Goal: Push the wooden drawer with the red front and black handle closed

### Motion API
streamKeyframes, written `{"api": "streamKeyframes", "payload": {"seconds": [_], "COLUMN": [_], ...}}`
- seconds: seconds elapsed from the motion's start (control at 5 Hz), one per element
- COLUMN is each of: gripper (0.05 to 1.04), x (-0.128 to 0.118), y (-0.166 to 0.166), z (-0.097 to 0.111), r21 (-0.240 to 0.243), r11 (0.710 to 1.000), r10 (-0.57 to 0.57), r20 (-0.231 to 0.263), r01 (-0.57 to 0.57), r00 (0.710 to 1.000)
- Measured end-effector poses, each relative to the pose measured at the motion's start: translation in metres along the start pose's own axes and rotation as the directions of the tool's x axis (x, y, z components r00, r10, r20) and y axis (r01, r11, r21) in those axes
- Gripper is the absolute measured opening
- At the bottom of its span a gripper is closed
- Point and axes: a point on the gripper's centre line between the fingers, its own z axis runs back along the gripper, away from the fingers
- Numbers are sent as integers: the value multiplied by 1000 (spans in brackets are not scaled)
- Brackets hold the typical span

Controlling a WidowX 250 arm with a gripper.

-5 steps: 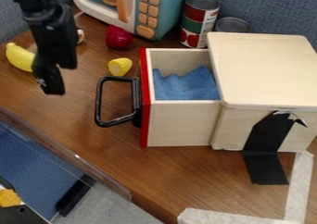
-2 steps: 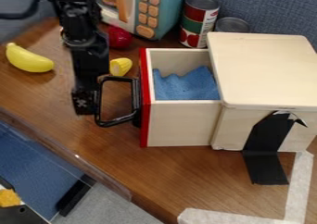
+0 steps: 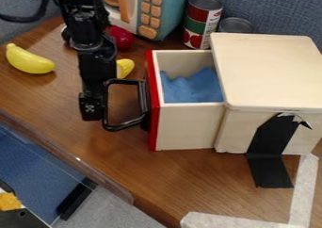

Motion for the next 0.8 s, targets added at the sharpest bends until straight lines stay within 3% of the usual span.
{"api": "streamKeyframes", "payload": {"seconds": [0.2, 0.4, 0.8], "gripper": [1000, 1001, 1000], "x": [14, 38, 72], "y": [-15, -29, -24], "z": [2, 6, -10], "r21": [-24, -6, 33], "r11": [999, 998, 997], "r10": [-21, -69, -76], "r20": [41, 70, 51], "r01": [22, 70, 74], "r00": [999, 995, 996]}}
